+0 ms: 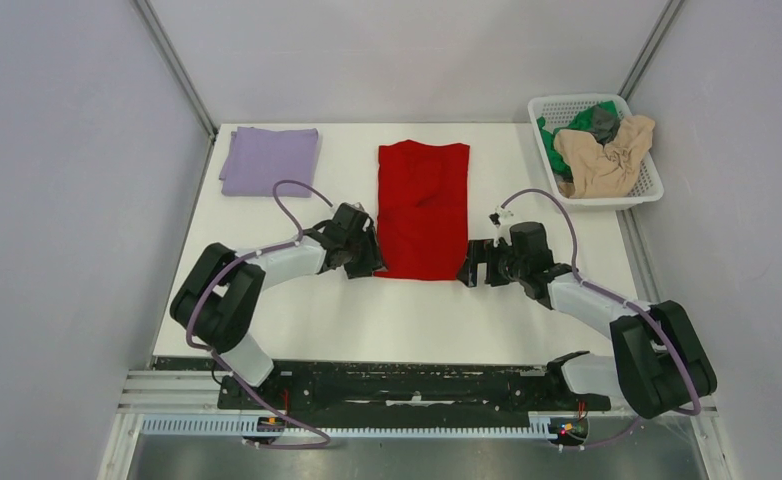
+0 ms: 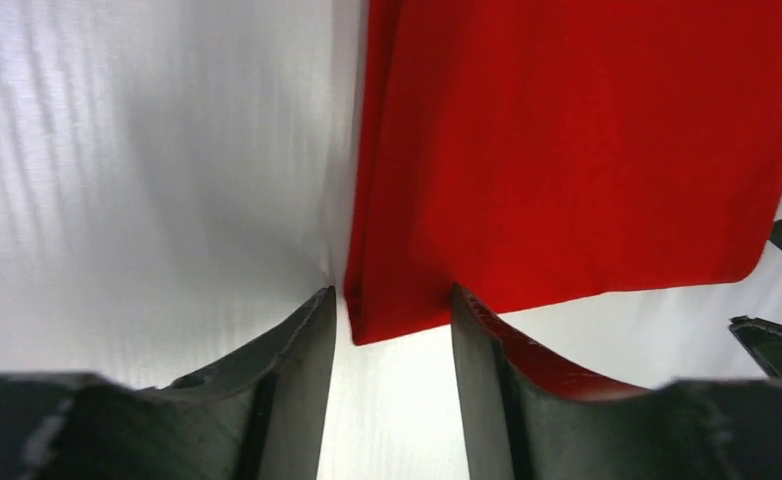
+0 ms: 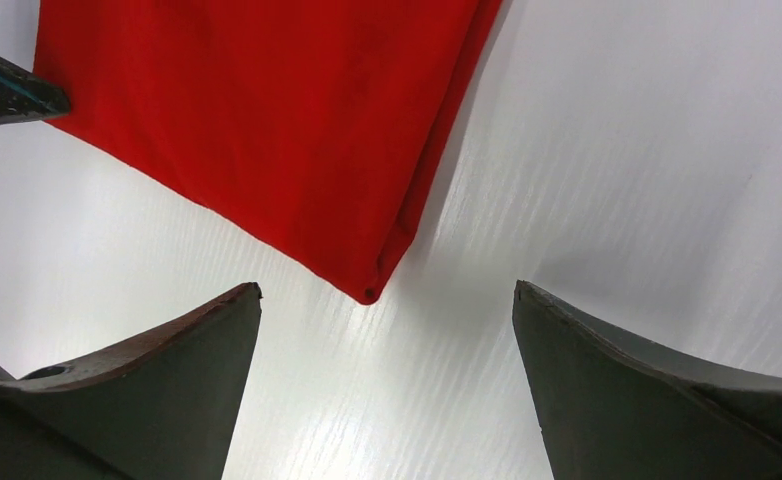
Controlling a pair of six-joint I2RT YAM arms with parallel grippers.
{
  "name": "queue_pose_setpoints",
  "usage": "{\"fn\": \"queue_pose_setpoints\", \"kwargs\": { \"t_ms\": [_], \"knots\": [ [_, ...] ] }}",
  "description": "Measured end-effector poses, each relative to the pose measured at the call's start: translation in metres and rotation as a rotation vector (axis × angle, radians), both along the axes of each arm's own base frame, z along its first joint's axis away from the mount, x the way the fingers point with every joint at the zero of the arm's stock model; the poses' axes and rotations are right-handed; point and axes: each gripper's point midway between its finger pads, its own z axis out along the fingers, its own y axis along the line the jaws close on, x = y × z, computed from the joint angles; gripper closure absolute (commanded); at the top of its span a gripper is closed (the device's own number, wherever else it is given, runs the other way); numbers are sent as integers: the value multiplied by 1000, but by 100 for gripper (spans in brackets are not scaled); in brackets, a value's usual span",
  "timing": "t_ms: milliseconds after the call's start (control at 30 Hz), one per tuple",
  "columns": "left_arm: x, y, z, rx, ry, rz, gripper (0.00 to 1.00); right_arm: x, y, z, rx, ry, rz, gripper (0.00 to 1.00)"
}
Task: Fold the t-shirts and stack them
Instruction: Grab one side of the 2/3 rectangular tshirt with both arms
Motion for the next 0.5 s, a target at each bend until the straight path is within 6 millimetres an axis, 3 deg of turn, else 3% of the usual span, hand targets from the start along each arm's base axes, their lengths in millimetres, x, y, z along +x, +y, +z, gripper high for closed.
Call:
{"fn": "queue_pose_setpoints", "kwargs": {
  "t_ms": [233, 500],
  "knots": [
    [0, -12, -9, -19, 11, -5, 96, 0, 7, -6, -1, 7, 15, 5],
    [1, -14, -9, -25, 12, 2, 98, 3, 13, -11, -11, 3, 0, 39]
  ]
}}
